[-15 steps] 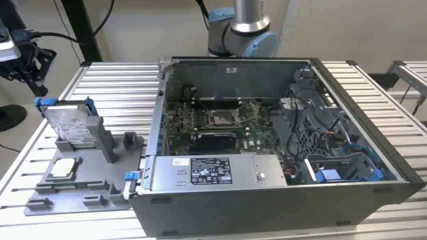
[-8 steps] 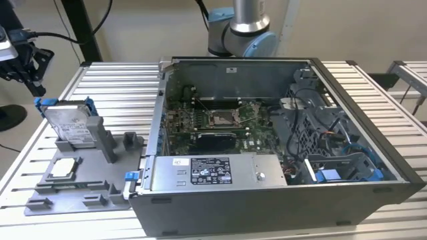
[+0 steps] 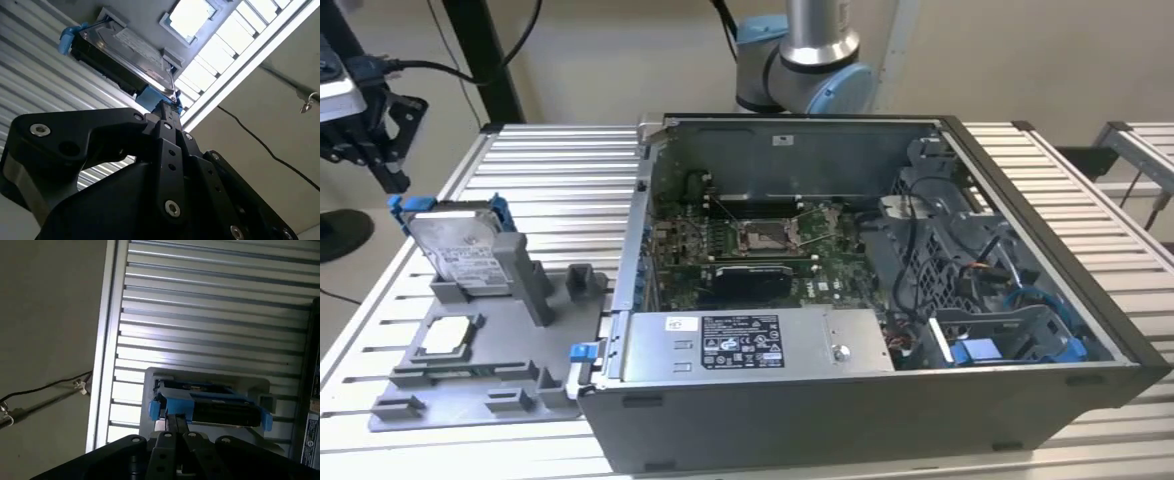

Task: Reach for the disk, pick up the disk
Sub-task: 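Pick up the disk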

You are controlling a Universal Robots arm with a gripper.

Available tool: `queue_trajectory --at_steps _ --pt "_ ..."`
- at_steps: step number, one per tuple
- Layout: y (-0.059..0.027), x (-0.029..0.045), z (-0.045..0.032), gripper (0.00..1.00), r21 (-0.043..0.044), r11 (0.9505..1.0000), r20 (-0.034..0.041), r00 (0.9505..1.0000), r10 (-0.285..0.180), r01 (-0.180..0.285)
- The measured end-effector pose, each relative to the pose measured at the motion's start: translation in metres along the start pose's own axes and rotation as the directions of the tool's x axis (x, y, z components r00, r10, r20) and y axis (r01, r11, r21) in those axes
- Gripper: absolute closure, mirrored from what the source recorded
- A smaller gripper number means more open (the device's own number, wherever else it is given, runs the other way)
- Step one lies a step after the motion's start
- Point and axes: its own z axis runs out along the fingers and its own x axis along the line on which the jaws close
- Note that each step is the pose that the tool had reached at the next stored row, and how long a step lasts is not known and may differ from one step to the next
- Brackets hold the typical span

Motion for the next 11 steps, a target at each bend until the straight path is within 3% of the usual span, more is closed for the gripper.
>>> queue_trajectory --at_steps 5,11 --pt "0.0001 0.0002 -0.0001 1.0 0.0005 0.9964 -0.0036 0.9964 -0.085 0.085" --pt "0.0001 0.0005 -0.0001 1.0 0.0003 0.9837 -0.0074 0.9837 -0.18 0.18"
